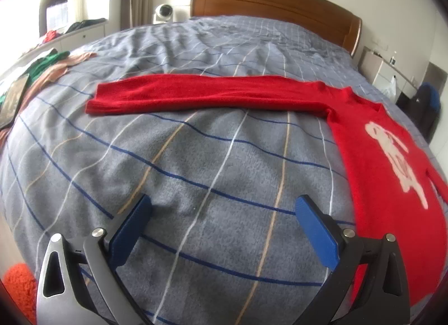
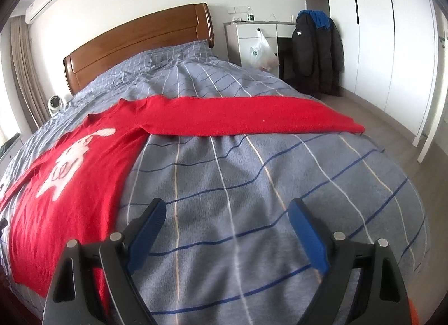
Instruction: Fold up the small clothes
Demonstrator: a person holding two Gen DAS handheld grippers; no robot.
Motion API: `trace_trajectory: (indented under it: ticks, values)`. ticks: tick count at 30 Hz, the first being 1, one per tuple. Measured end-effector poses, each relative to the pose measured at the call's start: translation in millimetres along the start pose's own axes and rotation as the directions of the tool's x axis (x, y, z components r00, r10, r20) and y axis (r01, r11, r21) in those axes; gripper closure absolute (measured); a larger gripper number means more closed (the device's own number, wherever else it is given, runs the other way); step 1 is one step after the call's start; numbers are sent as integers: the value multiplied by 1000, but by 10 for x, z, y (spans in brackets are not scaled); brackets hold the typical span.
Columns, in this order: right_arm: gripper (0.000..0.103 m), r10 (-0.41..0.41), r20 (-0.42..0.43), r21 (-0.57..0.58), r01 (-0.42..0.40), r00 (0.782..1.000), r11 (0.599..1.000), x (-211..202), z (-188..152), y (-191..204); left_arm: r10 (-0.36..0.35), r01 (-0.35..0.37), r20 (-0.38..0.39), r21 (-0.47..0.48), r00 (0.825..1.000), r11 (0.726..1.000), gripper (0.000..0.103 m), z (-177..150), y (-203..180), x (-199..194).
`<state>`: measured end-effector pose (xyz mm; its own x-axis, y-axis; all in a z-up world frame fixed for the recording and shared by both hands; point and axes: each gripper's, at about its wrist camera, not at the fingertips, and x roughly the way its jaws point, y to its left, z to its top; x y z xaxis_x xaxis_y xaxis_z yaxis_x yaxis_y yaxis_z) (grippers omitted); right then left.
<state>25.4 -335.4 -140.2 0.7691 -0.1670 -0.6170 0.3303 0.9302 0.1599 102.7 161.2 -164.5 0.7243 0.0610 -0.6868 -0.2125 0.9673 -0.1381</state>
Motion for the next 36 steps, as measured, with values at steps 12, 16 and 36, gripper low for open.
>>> trace_trajectory:
  ticks: [12, 16, 36]
  values:
    - [15, -5, -4, -4, 5, 1000, 1000, 15, -21, 10, 56, -55, 27, -27, 998, 998, 1, -18, 81, -27]
    - [15, -5, 5, -5, 5, 1000, 1000, -10, -13, -1, 69, -68, 38, -37, 997, 997, 1, -10, 107, -45]
    - [15, -6, 1, -3, 6, 1000, 1000, -37, -8, -21, 93, -92, 27, -34, 995, 995, 1, -22, 135, -14]
